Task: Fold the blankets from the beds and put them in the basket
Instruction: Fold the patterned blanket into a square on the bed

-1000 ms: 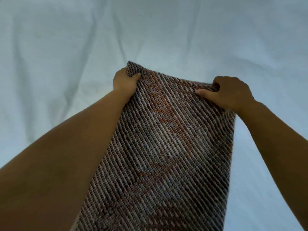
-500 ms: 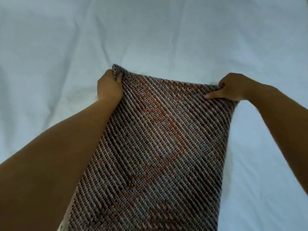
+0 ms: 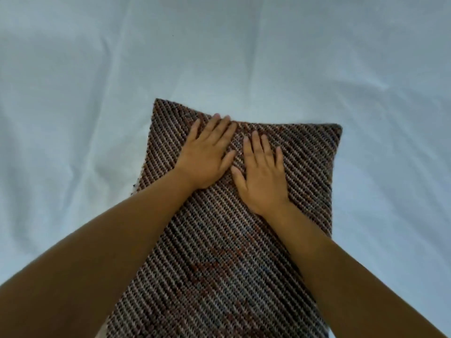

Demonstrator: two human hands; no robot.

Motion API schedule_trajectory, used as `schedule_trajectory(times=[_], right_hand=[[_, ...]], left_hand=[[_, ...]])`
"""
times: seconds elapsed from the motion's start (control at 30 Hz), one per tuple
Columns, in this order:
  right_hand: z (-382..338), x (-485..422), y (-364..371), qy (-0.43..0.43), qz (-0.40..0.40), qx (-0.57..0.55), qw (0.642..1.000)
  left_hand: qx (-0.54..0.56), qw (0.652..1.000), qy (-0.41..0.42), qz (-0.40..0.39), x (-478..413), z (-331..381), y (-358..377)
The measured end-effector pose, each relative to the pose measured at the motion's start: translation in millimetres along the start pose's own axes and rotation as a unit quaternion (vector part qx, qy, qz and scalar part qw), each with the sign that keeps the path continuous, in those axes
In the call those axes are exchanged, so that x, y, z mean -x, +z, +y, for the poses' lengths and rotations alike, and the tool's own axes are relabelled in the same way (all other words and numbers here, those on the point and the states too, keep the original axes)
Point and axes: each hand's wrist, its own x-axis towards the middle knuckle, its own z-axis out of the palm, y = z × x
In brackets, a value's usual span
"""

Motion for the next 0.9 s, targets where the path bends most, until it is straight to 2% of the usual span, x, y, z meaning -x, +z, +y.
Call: schedule_trajectory(times=[0.07, 0.13, 0.3, 0.4, 0.5, 0.57, 0.63, 0.77, 0.9], right_hand=[[32.7, -1.4, 3.1, 0.020, 0.007, 0.020, 1.000], [61.7, -1.8, 1.4, 0.049, 0.015, 0.032, 0.998], [70.3, -5.4, -4.2, 0.108, -0.015, 0.028, 0.994], [42.2, -6.6, -13.6, 0.125, 0.029, 0.003, 0.992], [-11.5, 20.7, -10.5, 0.039, 0.069, -0.072, 0.994], [-36.6, 54.0, 2.6, -0.034, 0.019, -0.096, 0.995], [-35.3, 82.8, 15.4, -0.061, -0.024, -0.062, 0.996], [2.7, 112.0, 26.9, 0.065, -0.004, -0.028, 0.998], [31.3, 129.4, 22.6, 0.135, -0.041, -0.005, 0.990]], left_hand=[[0.023, 0.995, -0.099, -0.008, 4.8, -21.7, 13.8], [0.014, 0.989, -0.148, -0.010, 0.1, -41.7, 18.6], [0.010, 0.975, -0.211, -0.063, -15.7, -52.0, 4.3], [0.014, 0.974, -0.224, -0.004, -12.3, -33.4, -11.6], [0.038, 0.979, -0.183, 0.085, 30.3, 15.9, -10.9], [0.083, 0.978, -0.182, 0.053, 80.9, 48.7, 1.7], [0.110, 0.968, -0.224, -0.015, 124.6, 57.9, 17.8], [0.099, 0.954, -0.283, -0.015, 149.3, 39.0, 38.1], [0.133, 0.952, -0.271, -0.041, 146.9, 31.8, 39.4]])
